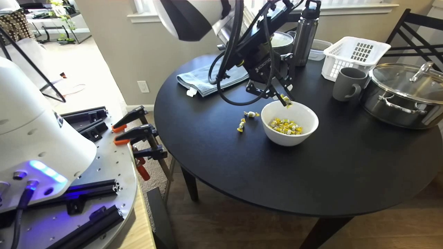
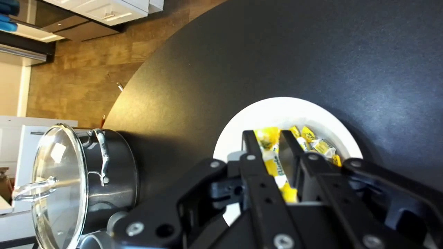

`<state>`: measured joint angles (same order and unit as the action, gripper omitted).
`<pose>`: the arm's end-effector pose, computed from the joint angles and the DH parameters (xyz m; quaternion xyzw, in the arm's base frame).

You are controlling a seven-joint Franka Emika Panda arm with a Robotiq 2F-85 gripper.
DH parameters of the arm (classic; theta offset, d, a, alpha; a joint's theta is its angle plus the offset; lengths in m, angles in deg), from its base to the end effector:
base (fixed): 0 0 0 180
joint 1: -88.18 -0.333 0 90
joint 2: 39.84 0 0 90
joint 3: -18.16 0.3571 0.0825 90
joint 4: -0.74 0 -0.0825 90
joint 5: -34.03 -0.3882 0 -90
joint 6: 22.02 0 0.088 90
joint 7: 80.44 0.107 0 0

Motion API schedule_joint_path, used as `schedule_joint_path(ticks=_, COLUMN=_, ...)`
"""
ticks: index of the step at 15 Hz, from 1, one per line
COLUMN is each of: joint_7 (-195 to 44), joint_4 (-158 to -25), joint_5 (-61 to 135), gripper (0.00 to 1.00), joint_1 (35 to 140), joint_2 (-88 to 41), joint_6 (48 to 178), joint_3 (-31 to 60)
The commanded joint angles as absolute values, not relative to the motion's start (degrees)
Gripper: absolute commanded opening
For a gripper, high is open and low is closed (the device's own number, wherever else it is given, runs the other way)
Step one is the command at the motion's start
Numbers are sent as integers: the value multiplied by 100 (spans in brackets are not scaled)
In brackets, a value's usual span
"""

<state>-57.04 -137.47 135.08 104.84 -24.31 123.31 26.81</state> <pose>0.4775 -0.0538 0.2205 0.7993 0.4648 0.0178 0.3804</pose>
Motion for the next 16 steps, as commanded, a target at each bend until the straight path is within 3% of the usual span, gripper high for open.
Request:
schedule_joint_path(ticks=1, joint_7=-5198, joint_4=-13782, joint_5=13729, gripper=52, joint_1=9863, joint_2=-2331, joint_6=11987, joint_3=2284)
schedule_joint_path(ticks=4, joint_7=-5197, joint_4=-13820, joint_5=13628, gripper=71, joint_1=9602, joint_2=-2298, joint_6=11924, joint_3=2187)
schedule_joint_path(ticks=8, joint_7=-5544, joint_4=-13811, joint_5=13557, gripper=97, joint_1=9606, joint_2=-2202, joint_6=13161, joint_3=2218)
schedule_joint_path(ticks=16, joint_7=-7120, joint_4=-13667, joint_5=12780, gripper=100, joint_1=9834, joint_2=-1273, joint_6=14736, joint_3=2162)
